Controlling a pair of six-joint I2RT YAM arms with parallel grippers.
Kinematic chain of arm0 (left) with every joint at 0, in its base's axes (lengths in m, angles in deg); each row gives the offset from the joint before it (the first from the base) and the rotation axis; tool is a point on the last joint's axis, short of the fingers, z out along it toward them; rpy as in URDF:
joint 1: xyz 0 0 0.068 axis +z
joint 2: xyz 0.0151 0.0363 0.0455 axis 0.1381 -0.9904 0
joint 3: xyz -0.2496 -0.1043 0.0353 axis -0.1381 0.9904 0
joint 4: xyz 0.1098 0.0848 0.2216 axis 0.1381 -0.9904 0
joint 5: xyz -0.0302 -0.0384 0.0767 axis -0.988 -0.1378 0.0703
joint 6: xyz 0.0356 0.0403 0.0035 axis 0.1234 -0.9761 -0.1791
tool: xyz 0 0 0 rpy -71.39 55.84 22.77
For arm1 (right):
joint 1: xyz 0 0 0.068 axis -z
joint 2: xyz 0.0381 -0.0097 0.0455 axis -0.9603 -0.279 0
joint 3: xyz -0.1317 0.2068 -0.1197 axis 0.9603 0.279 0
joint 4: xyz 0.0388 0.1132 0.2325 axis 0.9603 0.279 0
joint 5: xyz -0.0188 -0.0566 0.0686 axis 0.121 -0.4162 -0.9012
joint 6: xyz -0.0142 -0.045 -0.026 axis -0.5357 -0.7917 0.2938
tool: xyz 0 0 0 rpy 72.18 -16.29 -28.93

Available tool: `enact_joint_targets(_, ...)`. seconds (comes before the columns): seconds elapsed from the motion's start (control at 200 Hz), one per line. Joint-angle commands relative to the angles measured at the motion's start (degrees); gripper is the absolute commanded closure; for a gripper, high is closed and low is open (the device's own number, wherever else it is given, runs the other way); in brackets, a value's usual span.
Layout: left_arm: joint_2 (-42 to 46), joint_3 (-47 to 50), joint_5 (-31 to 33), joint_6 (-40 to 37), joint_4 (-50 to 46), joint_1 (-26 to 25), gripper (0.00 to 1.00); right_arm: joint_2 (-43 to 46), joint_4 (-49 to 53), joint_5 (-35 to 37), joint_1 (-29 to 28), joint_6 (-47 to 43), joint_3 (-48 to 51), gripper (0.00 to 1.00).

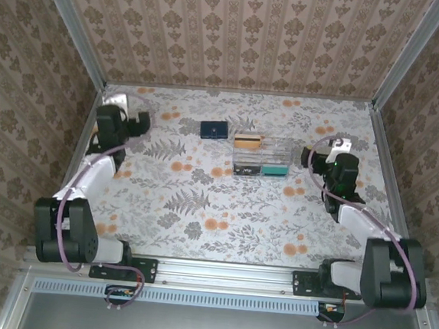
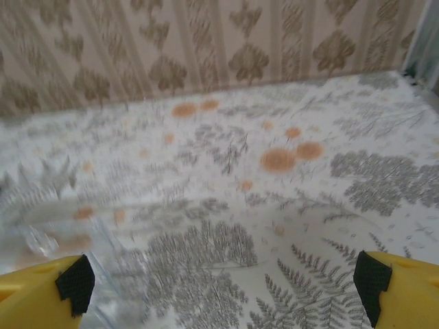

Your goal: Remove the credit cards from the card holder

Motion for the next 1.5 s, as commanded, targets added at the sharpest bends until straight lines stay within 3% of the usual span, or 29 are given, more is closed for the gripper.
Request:
enact_joint_targets(0.0,-3.61,-7.42,-5.9,7.95,-17.26,0.42,0.0,4.69,17.81,3.67,0.3,12.02,-6.48,0.0)
enact_joint_targets(0.165,-13.46,-16.3,-13.9,6.11,-15.02,-4.81,0.07,8.0,24.41,-2.71,0.67,18.04,-11.17,0.0)
enact_joint_targets(0.345,-31.3,-35.14,-18.67,2.28,-24.83,-11.04,0.24,8.0,33.04,-7.61,-0.03,17.64,-19.06,0.0)
enact_joint_targets(0.65,-54.22,-60.26,-14.24,-4.5,-35.11,-19.96,0.24,13.19,43.35,-6.65,-2.64,16.3,-23.49,0.0)
enact_joint_targets(0.9,-65.67,-73.41,-12.29,-7.08,-41.33,-22.45,0.22,14.85,47.97,-6.24,-4.59,16.68,-23.3,0.0)
enact_joint_targets(1.165,-64.92,-68.69,-10.42,-7.8,-45.6,-23.07,0.24,14.16,46.66,-6.74,-6.13,17.29,-22.07,0.0)
enact_joint_targets(1.495,-48.95,-42.44,-8.16,-3.87,-38.42,-23.08,0.29,12.21,43.61,-10.08,-6.84,17.4,-20.49,0.0)
